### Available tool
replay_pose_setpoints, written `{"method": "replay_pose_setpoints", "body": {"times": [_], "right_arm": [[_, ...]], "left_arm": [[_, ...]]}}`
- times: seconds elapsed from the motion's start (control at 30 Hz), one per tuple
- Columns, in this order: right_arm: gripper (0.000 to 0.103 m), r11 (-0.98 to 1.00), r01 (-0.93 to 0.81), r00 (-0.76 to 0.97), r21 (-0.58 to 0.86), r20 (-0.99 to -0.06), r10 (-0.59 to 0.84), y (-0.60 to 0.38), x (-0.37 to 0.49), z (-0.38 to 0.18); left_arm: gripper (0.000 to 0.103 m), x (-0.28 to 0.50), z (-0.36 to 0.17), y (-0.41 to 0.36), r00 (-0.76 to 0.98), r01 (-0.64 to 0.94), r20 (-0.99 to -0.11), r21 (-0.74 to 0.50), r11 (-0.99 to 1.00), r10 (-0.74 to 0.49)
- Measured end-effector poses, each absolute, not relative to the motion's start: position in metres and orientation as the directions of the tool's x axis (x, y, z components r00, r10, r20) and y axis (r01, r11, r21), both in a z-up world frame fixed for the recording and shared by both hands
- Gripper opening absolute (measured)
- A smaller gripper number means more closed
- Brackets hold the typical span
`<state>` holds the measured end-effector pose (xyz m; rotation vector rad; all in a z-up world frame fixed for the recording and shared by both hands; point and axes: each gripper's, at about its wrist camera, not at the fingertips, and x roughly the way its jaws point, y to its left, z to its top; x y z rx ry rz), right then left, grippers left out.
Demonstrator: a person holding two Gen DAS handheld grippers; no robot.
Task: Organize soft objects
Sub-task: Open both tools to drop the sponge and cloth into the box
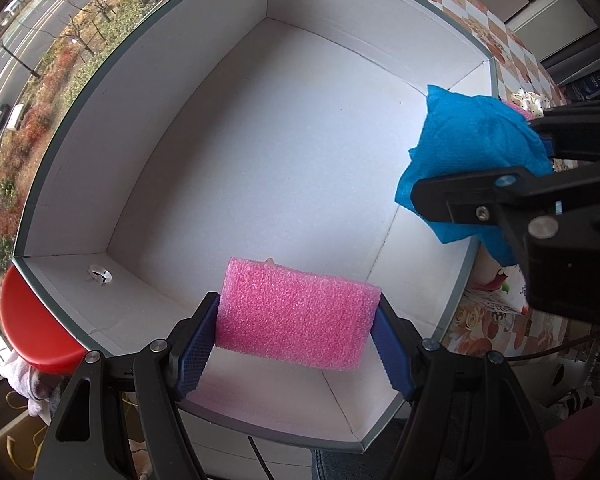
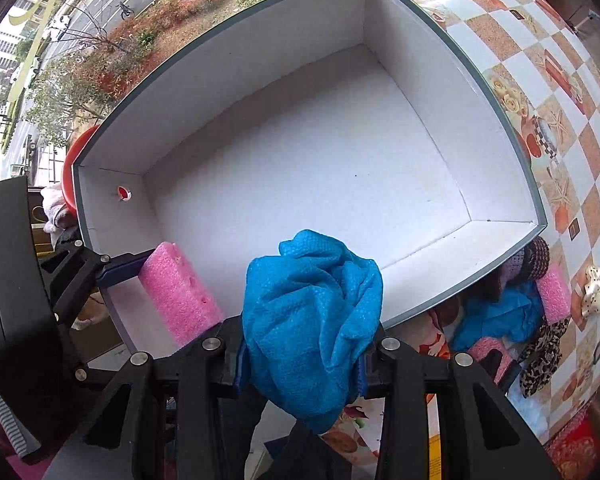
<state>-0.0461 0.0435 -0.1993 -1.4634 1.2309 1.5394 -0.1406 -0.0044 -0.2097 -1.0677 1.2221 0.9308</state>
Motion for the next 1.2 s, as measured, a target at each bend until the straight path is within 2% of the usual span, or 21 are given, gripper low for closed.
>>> {"method": "replay_pose_setpoints", "body": {"times": [0.73, 0.83, 0.9, 0.93, 0.97, 1.0, 1.03, 1.07, 1.17, 1.2], "right_arm": [[0.039, -0.351, -0.924, -0.151, 0.151, -0.988, -0.028, 0.060, -0.052, -0.169], [0.044, -0.344, -0.927, -0.156, 0.153, -0.988, -0.019, 0.062, -0.049, -0.166], [0.045, -0.339, -0.928, -0.155, 0.151, -0.988, -0.013, 0.062, -0.047, -0.164], [0.051, -0.338, -0.929, -0.155, 0.150, -0.988, -0.014, 0.062, -0.047, -0.163], [0.067, -0.336, -0.930, -0.151, 0.146, -0.988, -0.011, 0.066, -0.048, -0.161], [0.077, -0.333, -0.932, -0.148, 0.140, -0.989, -0.002, 0.065, -0.048, -0.160], [0.091, -0.330, -0.934, -0.148, 0.138, -0.989, 0.007, 0.065, -0.051, -0.159], [0.094, -0.326, -0.936, -0.148, 0.135, -0.989, 0.016, 0.065, -0.050, -0.157], [0.096, -0.323, -0.942, -0.114, 0.092, -0.992, 0.050, 0.066, -0.049, -0.152], [0.102, -0.324, -0.943, -0.101, 0.076, -0.993, 0.060, 0.066, -0.049, -0.150]], "left_arm": [[0.078, -0.174, -0.185, 0.013, 0.050, -0.985, -0.992, -0.030, 0.167, 0.116], [0.078, -0.181, -0.189, 0.015, 0.077, -0.990, -0.993, -0.065, 0.125, 0.087], [0.082, -0.183, -0.190, 0.017, 0.110, -0.990, -0.990, -0.102, 0.098, 0.082], [0.082, -0.184, -0.189, 0.017, 0.119, -0.990, -0.989, -0.110, 0.093, 0.090], [0.085, -0.184, -0.187, 0.018, 0.124, -0.989, -0.987, -0.114, 0.093, 0.098], [0.088, -0.184, -0.186, 0.018, 0.124, -0.989, -0.986, -0.114, 0.093, 0.107], [0.099, -0.184, -0.184, 0.018, 0.121, -0.990, -0.986, -0.111, 0.091, 0.116], [0.102, -0.183, -0.183, 0.019, 0.124, -0.990, -0.984, -0.114, 0.087, 0.126], [0.103, -0.184, -0.182, 0.020, 0.145, -0.988, -0.980, -0.136, 0.075, 0.135], [0.103, -0.184, -0.182, 0.021, 0.149, -0.987, -0.979, -0.140, 0.073, 0.137]]}}
